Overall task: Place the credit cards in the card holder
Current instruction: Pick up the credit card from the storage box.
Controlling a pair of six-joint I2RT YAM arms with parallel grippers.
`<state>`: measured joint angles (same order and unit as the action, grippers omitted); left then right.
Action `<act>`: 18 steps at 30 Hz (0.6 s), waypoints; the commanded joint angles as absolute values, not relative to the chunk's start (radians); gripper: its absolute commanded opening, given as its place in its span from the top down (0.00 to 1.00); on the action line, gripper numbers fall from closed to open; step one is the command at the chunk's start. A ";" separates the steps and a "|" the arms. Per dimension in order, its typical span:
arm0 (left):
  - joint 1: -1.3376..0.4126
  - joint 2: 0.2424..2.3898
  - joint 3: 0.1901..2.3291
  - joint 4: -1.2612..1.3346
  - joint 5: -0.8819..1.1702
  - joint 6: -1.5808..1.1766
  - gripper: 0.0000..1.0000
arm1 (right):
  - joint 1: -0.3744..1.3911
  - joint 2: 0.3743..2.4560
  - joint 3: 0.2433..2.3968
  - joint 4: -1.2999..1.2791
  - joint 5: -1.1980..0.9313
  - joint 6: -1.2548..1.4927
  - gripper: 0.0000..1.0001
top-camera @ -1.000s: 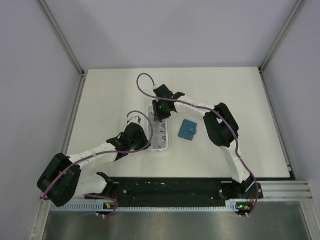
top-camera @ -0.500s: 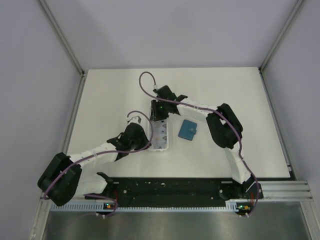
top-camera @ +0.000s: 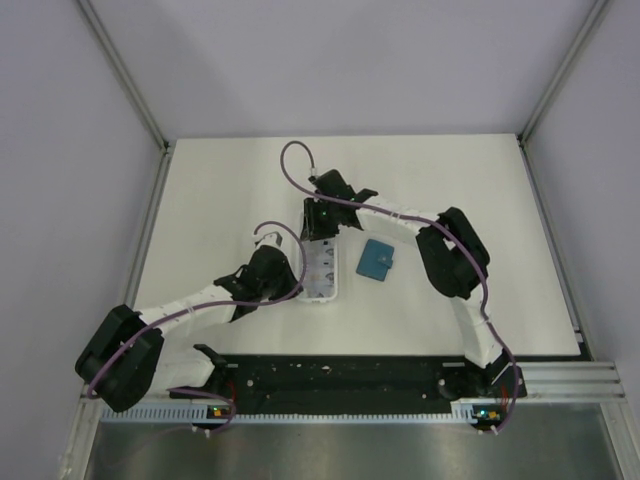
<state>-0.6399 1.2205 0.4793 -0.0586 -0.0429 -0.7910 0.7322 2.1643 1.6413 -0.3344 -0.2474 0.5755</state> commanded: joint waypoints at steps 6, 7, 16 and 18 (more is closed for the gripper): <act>-0.644 1.226 0.483 -0.031 -0.035 -0.781 1.00 | 0.768 2.175 1.885 -0.612 0.027 0.482 0.93; -0.644 1.227 0.486 -0.034 -0.037 -0.779 1.00 | 0.779 2.193 1.925 -0.649 0.069 0.473 0.96; -0.643 1.229 0.491 -0.040 -0.044 -0.781 1.00 | 0.828 2.289 2.056 -0.828 0.287 0.457 1.00; -0.643 1.229 0.492 -0.041 -0.046 -0.781 1.00 | 0.827 2.292 2.056 -0.842 0.301 0.462 1.00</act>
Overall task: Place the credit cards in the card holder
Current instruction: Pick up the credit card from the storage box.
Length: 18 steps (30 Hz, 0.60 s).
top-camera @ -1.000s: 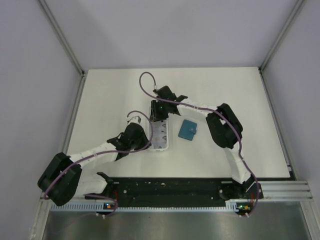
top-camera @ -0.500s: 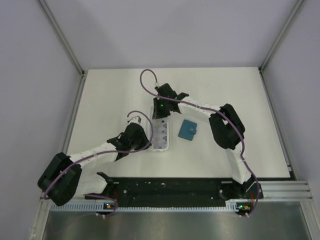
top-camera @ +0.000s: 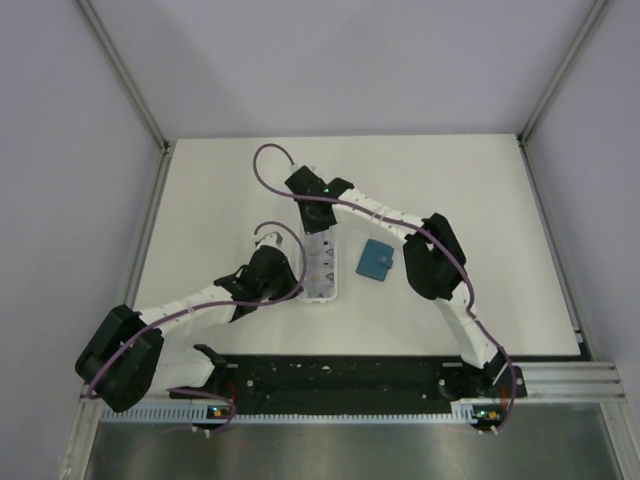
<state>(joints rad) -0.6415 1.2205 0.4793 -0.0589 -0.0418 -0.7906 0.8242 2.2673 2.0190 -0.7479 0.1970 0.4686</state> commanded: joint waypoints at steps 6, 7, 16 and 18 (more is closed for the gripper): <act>-0.644 1.232 0.492 -0.044 -0.052 -0.787 1.00 | 0.827 2.307 2.062 -0.874 0.313 0.476 1.00; -0.644 1.232 0.494 -0.044 -0.052 -0.787 1.00 | 0.827 2.310 2.066 -0.880 0.317 0.477 1.00; -0.644 1.232 0.494 -0.044 -0.049 -0.785 1.00 | 0.827 2.368 2.109 -0.926 0.319 0.479 1.00; -0.643 1.229 0.492 -0.044 -0.049 -0.784 1.00 | 0.827 2.376 2.112 -0.928 0.324 0.477 1.00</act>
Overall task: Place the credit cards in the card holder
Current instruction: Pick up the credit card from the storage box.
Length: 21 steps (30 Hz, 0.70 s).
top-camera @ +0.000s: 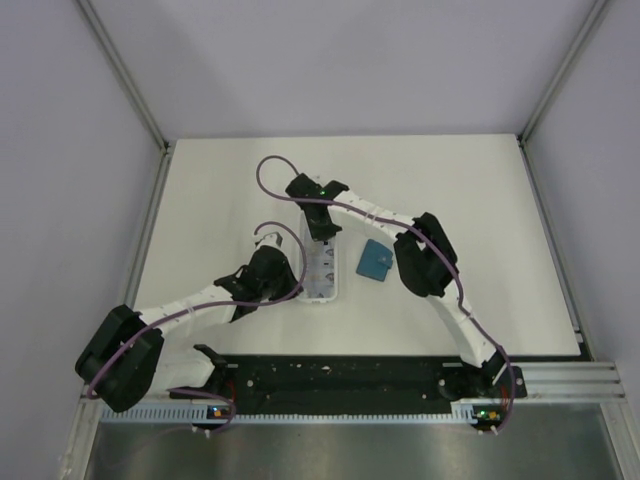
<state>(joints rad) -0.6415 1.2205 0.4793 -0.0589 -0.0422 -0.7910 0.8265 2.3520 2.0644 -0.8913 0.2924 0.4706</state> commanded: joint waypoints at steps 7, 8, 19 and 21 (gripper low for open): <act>-0.646 1.229 0.494 -0.044 -0.049 -0.782 1.00 | 0.827 2.396 2.129 -0.951 0.348 0.471 1.00; -0.644 1.229 0.495 -0.044 -0.049 -0.782 1.00 | 0.827 2.398 2.132 -0.953 0.348 0.471 1.00; -0.644 1.232 0.495 -0.043 -0.043 -0.781 1.00 | 0.827 2.425 2.148 -0.927 0.224 0.465 1.00; -0.643 1.233 0.495 -0.041 -0.041 -0.781 1.00 | 0.828 2.424 2.143 -0.913 0.200 0.465 1.00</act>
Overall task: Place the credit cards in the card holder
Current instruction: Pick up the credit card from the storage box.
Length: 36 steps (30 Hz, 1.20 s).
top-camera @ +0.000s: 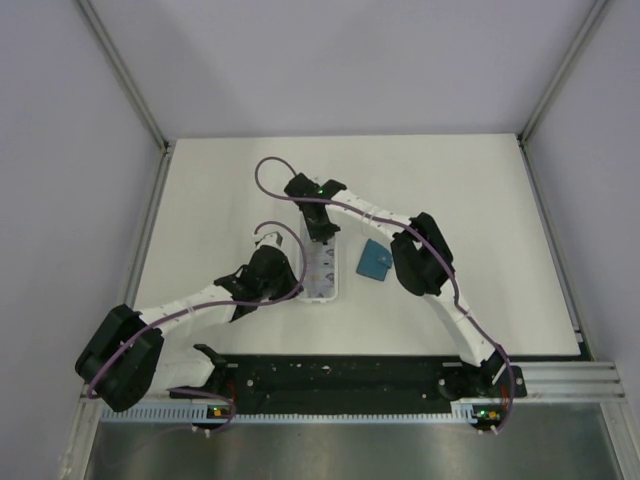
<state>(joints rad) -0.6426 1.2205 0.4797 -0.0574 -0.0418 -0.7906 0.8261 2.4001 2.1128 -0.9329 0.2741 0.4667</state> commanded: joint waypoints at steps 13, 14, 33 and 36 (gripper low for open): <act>-0.644 1.230 0.497 -0.044 -0.040 -0.778 1.00 | 0.796 2.375 2.019 -0.778 0.005 0.497 1.00; -0.644 1.230 0.497 -0.046 -0.041 -0.778 1.00 | 0.793 2.372 2.005 -0.772 -0.024 0.497 1.00; -0.644 1.236 0.495 -0.044 -0.040 -0.782 1.00 | 0.762 2.214 1.721 -0.514 -0.161 0.538 0.94; -0.644 1.236 0.495 -0.044 -0.038 -0.782 1.00 | 0.752 2.206 1.689 -0.469 -0.216 0.552 0.93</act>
<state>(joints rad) -0.6422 1.2205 0.4805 -0.0605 -0.0490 -0.7948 0.7570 2.2276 1.7443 -0.5354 -0.0998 0.5137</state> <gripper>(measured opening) 0.155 0.067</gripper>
